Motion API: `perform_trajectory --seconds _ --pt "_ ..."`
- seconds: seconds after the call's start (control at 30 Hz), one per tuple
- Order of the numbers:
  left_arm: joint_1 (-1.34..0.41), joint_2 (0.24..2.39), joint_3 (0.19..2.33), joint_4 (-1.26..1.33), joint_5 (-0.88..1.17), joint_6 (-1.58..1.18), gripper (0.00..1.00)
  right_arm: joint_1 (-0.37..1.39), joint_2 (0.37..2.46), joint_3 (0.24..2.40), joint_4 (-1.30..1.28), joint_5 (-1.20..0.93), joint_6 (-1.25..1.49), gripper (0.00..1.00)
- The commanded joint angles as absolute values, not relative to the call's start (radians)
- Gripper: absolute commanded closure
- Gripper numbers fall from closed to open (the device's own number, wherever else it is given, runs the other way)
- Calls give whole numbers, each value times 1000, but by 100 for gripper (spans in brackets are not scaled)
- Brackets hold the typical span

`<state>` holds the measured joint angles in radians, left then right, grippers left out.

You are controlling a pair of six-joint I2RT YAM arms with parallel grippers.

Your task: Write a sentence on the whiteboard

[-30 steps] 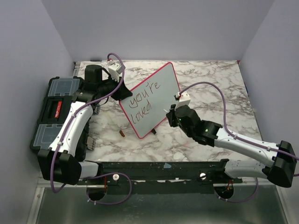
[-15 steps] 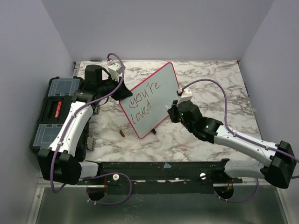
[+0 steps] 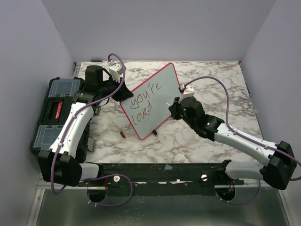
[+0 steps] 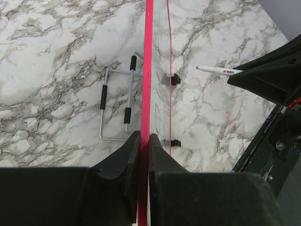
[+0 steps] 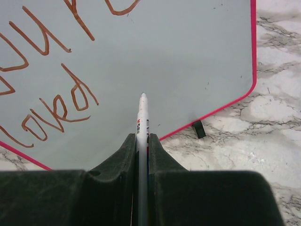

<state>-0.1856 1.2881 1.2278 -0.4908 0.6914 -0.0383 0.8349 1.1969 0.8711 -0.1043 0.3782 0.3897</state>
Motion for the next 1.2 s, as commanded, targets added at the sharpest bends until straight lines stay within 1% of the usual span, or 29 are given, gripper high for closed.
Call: perform_trajectory --seconds 0.0,0.1,0.2,0.37,0.47,0.57,0.67,0.83,1.17 --pt "-189 1277 1230 -460 669 -5 100 828 1229 913 -63 333 371 99" --pt "-188 1278 1230 -460 667 -5 100 829 1242 916 -55 292 364 99" --pt "-189 1279 1232 -460 667 -5 100 828 1250 909 -44 191 347 99" --pt "-188 1276 1230 -461 662 -5 100 838 1245 855 -11 91 375 99" --pt "-189 1275 1232 -460 661 -5 100 896 1260 838 -9 105 377 99" --pt "-189 1275 1232 -461 656 -5 100 982 1291 838 -13 178 357 99" --pt "-189 1272 1230 -462 655 -5 100 1030 1316 827 -10 215 364 99" --pt "-189 1271 1229 -460 655 -5 100 1048 1334 808 27 238 398 99" --pt "-189 1270 1229 -460 655 -5 100 1049 1404 843 29 276 410 99"
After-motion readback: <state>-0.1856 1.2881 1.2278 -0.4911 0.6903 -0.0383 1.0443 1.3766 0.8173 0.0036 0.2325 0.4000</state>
